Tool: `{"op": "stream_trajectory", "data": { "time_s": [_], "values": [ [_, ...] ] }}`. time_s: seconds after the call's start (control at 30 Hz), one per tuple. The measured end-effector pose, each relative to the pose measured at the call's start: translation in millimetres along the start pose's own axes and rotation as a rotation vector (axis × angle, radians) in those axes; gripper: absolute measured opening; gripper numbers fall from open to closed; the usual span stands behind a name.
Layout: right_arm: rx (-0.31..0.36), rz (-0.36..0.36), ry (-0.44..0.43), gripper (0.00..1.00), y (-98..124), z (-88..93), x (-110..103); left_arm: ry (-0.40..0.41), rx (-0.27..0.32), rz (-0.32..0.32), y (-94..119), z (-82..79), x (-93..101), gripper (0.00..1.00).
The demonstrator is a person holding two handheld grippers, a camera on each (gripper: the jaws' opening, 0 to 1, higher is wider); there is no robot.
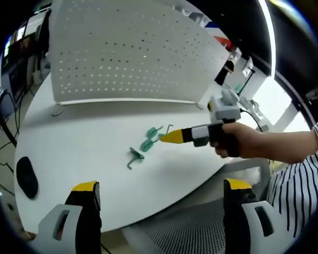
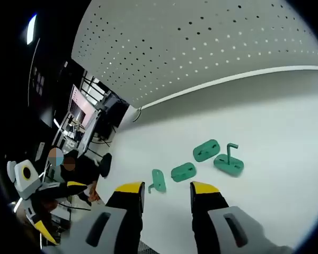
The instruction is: Insert the hook assembly into the mounting plate slot until the hook locks in place.
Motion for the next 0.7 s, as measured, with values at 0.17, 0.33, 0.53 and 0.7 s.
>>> {"op": "stream_trajectory", "data": {
  "time_s": [0.17, 0.33, 0.53, 0.7],
  "values": [
    [-0.012, 0.008, -0.007, 0.28, -7.5, 2.1, -0.6, 0.011, -0.01, -0.006, 0.6, 4.6, -3.8, 0.98],
    [-0.007, 0.049, -0.04, 0.25, -19.6, 1.6, 1.0, 0.024, -0.012, -0.007, -1.0, 6.6, -5.6, 0.98],
    [-0.002, 0.072, -0.141, 0.18, -27.6, 1.2, 7.7, 0.019, -0.027, 0.006, -5.4, 9.5, -2.6, 0.97],
    [0.001, 0.084, -0.189, 0.15, -32.8, -1.9, 14.3, 0.016, -0.039, 0.017, -7.1, 11.9, 0.6, 0.96]
  ]
}}
Point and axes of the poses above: the point that each gripper's makers call its tool centre point, and the gripper's own axes: y roughly backward along the fingers, x roughly to its right, z roughly out of its underside, the point moved 4 cm from there along y, roughly backward along the fingers, and after that the axes turned 3 degrees about -x, right-handed, at the moved point
